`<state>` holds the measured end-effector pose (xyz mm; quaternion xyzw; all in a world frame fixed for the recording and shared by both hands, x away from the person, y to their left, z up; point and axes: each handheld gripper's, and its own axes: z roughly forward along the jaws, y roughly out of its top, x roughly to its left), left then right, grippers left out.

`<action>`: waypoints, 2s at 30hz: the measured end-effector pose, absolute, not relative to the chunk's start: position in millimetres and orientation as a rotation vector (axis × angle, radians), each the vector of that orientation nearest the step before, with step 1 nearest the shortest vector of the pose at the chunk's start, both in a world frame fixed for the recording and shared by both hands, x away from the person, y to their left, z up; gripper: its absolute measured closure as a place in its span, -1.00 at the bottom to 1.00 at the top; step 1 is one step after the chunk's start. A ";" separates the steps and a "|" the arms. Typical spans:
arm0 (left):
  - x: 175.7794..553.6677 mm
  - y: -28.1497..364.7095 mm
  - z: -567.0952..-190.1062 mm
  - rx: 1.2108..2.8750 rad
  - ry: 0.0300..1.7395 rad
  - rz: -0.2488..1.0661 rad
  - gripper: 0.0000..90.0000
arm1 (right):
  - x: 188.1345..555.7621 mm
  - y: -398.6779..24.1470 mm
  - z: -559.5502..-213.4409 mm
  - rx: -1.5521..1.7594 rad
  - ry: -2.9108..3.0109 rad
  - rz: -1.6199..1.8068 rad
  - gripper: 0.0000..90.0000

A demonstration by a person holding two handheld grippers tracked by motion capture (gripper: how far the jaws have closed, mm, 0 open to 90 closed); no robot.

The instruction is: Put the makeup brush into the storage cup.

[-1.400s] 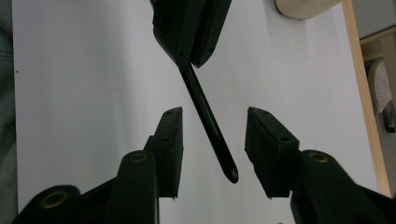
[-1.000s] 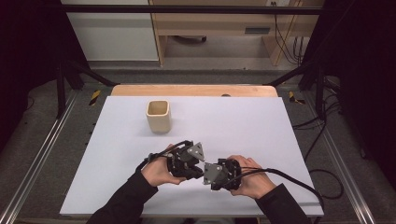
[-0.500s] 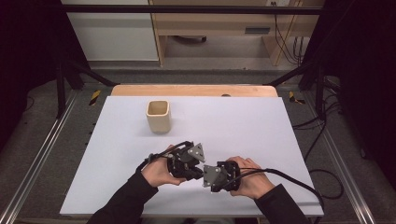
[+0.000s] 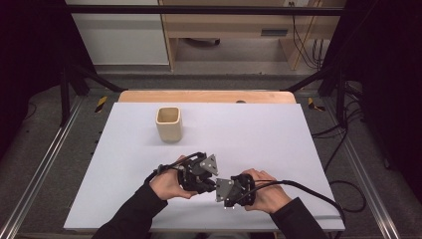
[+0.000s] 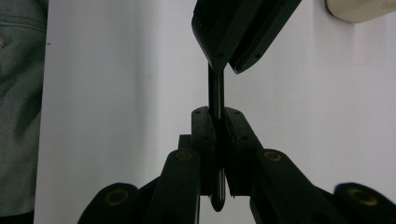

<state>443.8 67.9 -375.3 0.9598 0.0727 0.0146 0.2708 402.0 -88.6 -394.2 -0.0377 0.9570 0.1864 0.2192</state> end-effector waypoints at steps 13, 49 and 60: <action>448.6 94.0 -363.4 2.454 0.297 0.169 0.29 | 411.4 -100.2 -391.9 0.009 2.655 0.536 0.87; 439.2 166.3 -389.1 2.054 0.635 0.322 -0.70 | 423.6 -139.7 -390.5 0.312 2.585 0.764 0.86; 437.0 173.7 -400.1 1.958 0.701 0.300 -0.71 | 423.4 -140.1 -401.2 0.435 2.528 0.918 0.86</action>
